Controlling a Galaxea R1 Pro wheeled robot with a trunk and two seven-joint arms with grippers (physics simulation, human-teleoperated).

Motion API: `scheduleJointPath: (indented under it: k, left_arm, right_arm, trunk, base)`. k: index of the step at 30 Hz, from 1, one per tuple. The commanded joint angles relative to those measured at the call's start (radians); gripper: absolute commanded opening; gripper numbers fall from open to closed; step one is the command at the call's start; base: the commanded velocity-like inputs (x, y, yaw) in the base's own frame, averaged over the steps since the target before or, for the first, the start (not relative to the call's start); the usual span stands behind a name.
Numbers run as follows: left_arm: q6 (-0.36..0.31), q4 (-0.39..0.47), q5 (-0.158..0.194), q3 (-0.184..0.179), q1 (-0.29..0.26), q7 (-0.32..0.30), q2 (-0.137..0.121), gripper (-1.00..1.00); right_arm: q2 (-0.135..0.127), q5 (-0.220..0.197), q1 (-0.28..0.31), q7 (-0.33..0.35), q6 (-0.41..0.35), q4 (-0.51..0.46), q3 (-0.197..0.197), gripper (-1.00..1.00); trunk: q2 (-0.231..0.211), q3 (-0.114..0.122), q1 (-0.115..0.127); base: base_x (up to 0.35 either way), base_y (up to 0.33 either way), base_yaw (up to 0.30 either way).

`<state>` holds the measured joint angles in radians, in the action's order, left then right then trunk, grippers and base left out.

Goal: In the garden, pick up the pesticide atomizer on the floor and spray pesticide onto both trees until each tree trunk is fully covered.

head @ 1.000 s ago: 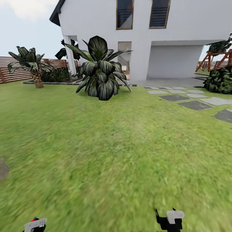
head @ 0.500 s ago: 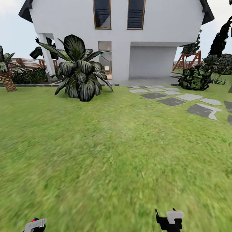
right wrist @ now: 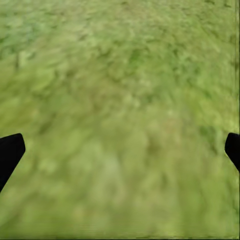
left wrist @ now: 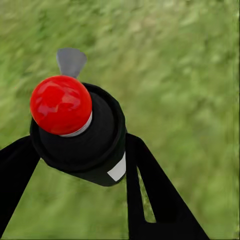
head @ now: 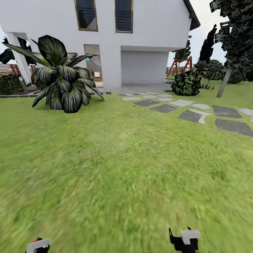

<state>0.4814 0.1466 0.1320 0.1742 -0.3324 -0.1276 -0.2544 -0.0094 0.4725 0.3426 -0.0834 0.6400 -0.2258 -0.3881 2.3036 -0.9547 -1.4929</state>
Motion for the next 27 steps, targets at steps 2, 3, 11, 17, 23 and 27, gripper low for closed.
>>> scheduleJointPath:
  k: [2, 3, 11, 17, 23, 27]
  left_arm:
    - [0.002, -0.001, 0.011, 0.004, -0.001, -0.01, 0.0, -1.0]
    - [0.002, -0.001, 0.011, 0.004, -0.001, -0.01, 0.0, -1.0]
    - [0.002, -0.001, 0.011, 0.004, 0.0, -0.01, 0.0, -1.0]
    - [0.002, -0.001, 0.011, 0.004, 0.0, -0.01, 0.0, -1.0]
    - [0.002, -0.001, 0.011, 0.004, 0.0, -0.01, 0.0, -1.0]
    - [0.002, -0.001, 0.011, 0.004, 0.0, -0.01, 0.0, -1.0]
  right_arm:
    - [0.0, 0.011, 0.001, -0.007, 0.003, 0.002, -0.003, 1.0]
    - [0.0, 0.011, 0.001, -0.007, 0.003, 0.002, -0.003, 1.0]
    - [0.0, 0.011, 0.001, -0.007, 0.003, 0.002, -0.003, 1.0]
    - [0.0, 0.011, 0.001, -0.007, 0.003, 0.002, -0.003, 1.0]
    - [0.0, 0.011, 0.001, -0.007, 0.003, 0.002, -0.003, 1.0]
    - [0.0, 0.011, 0.001, -0.007, 0.003, 0.002, -0.003, 1.0]
  trunk:
    - [0.0, -0.001, 0.0]
    - [0.0, -0.001, 0.0]
    - [0.0, -0.001, 0.0]
    - [0.0, -0.001, 0.0]
    - [0.0, -0.001, 0.0]
    - [0.0, -0.001, 0.0]
  base:
    - [0.0, -0.27, -0.3]
    - [0.0, -0.27, -0.3]
    - [0.0, -0.27, -0.3]
    - [0.0, -0.27, -0.3]
    - [0.0, -0.27, -0.3]
    - [0.0, -0.27, -0.3]
